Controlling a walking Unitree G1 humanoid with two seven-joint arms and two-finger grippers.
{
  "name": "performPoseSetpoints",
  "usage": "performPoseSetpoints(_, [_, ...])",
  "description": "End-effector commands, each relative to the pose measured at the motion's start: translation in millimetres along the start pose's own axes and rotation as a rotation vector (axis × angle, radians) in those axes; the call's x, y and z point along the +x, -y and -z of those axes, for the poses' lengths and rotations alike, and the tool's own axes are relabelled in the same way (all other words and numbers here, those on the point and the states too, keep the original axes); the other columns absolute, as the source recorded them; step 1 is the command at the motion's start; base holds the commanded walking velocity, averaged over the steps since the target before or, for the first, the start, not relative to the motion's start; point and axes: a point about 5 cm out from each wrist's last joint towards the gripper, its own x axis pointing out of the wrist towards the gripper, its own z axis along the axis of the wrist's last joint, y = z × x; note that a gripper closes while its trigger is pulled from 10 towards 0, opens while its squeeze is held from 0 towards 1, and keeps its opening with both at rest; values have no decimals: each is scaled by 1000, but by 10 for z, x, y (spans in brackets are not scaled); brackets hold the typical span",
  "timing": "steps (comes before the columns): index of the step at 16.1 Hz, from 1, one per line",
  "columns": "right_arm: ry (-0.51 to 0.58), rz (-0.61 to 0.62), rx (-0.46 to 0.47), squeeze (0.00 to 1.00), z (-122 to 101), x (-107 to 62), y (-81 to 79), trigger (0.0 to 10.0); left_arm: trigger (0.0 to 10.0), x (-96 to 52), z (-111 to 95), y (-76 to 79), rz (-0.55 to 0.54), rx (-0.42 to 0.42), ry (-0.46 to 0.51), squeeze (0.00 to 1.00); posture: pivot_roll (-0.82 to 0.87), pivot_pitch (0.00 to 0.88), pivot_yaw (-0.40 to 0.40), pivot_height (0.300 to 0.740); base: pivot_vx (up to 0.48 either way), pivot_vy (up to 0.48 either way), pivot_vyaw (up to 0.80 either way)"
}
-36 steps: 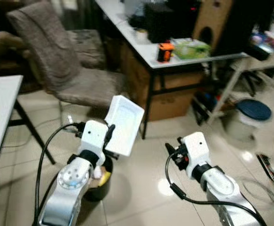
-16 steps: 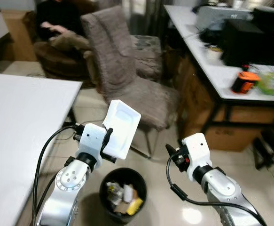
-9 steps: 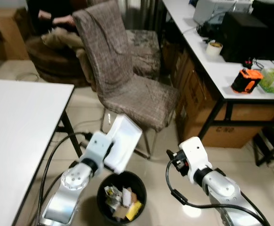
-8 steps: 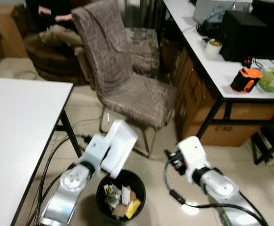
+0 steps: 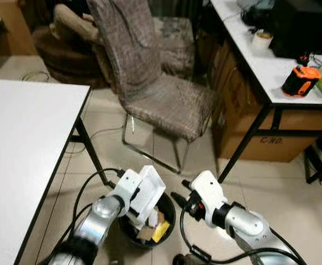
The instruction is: Picking trash to rubbish bin
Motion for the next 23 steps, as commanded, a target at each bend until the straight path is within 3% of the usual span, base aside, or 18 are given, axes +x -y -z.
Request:
performPoseSetpoints(1, [15, -28, -1, 0, -38, -33, -47, 10000, 10000, 28, -23, -24, -11, -40, 15, 0, -134, 210, -25, 740, 0, 0, 0])
performPoseSetpoints(10, [11, -34, -1, 0, -62, -158, -51, 10000, 10000, 74, -67, -230, -71, -92, 13, 0, -149, 247, -41, 740, 0, 0, 0])
performPoseSetpoints(23, [-5, -73, -19, 0, -97, -194, -90, 10000, 10000, 84, -101, -267, -86, -95, 37, 0, -160, 266, -75, 740, 0, 0, 0])
